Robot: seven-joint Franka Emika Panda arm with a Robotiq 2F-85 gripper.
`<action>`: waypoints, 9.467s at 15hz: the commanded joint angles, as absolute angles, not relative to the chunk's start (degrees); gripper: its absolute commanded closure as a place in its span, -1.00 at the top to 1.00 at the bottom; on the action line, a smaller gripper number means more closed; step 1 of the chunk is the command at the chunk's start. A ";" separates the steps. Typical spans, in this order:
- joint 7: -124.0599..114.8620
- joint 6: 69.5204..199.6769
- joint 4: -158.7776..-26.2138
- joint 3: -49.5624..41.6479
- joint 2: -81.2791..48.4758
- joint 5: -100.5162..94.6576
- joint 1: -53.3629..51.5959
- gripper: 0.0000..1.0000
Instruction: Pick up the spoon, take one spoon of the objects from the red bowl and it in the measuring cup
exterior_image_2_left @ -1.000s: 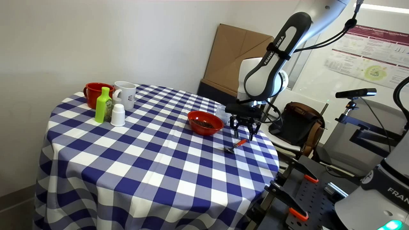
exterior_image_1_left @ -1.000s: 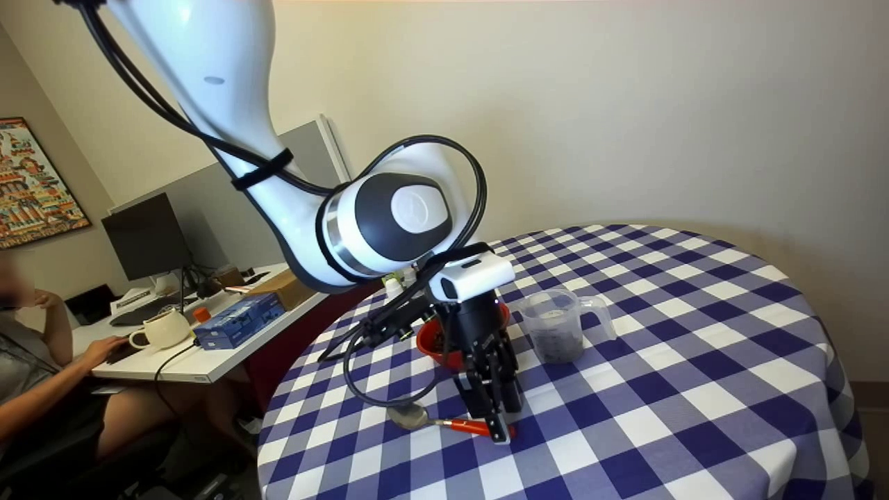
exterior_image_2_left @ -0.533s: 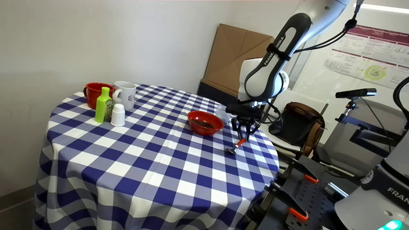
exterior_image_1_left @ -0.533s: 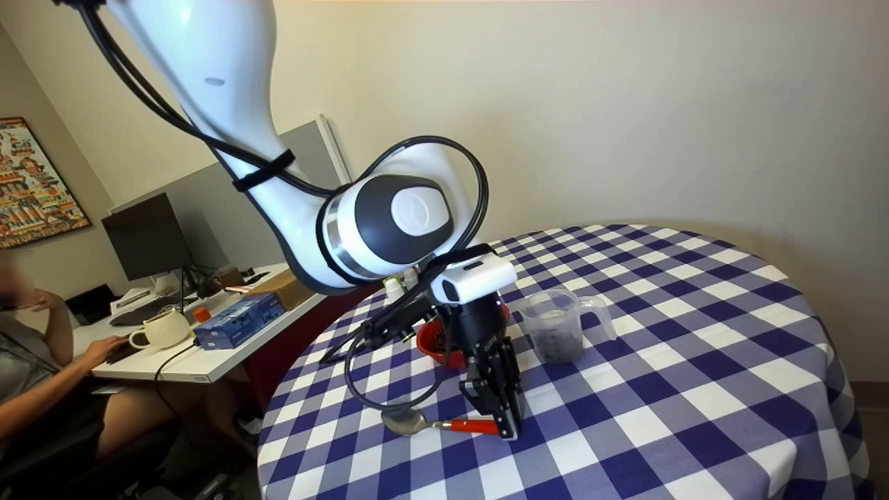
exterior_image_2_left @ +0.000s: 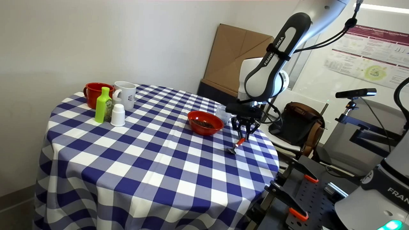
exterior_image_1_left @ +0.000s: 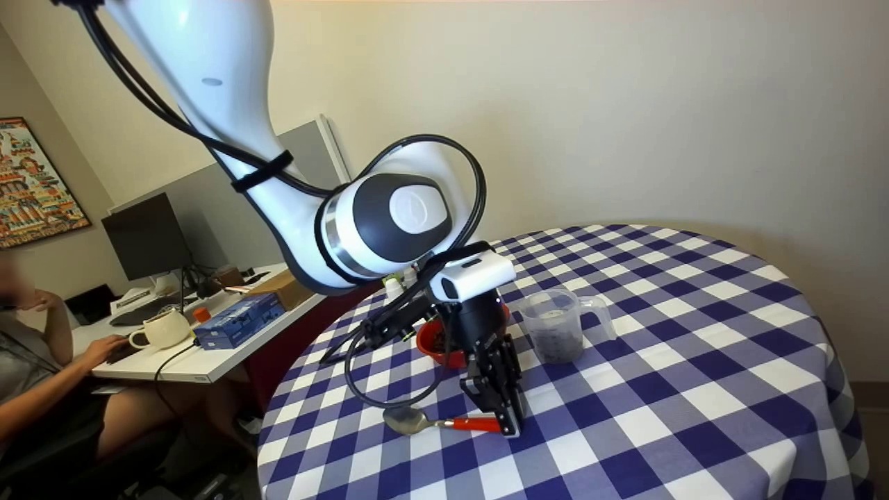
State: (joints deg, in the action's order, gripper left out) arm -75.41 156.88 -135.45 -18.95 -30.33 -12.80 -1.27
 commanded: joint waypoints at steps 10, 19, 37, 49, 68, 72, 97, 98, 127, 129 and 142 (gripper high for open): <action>-86.53 158.03 -132.93 -32.69 -20.35 -23.72 -17.01 -0.85; -93.15 151.66 -128.17 -27.88 -17.43 -35.01 -14.73 -0.85; -91.33 149.86 -131.38 -20.65 -19.95 -41.91 -4.96 -0.85; -102.64 147.08 -118.12 -22.41 -20.61 -52.69 -7.31 -0.85; -141.72 120.71 -116.57 -2.96 -26.85 -89.06 -4.17 -0.85; -144.56 119.35 -116.03 -1.83 -28.76 -89.93 -3.61 -0.85; -132.29 125.80 -114.16 1.44 -30.90 -74.51 1.18 -0.85; -131.08 125.84 -113.77 1.23 -30.98 -72.86 1.57 -0.85; -112.91 125.47 -108.67 -3.58 -31.43 -46.64 1.51 -0.85; -111.85 125.20 -107.97 -4.16 -31.62 -44.84 1.78 -0.85; -106.30 122.06 -100.48 -10.12 -30.94 -32.23 2.42 -0.86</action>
State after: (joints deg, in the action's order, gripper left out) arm -108.71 123.89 -103.15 -8.73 -31.22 -35.41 2.78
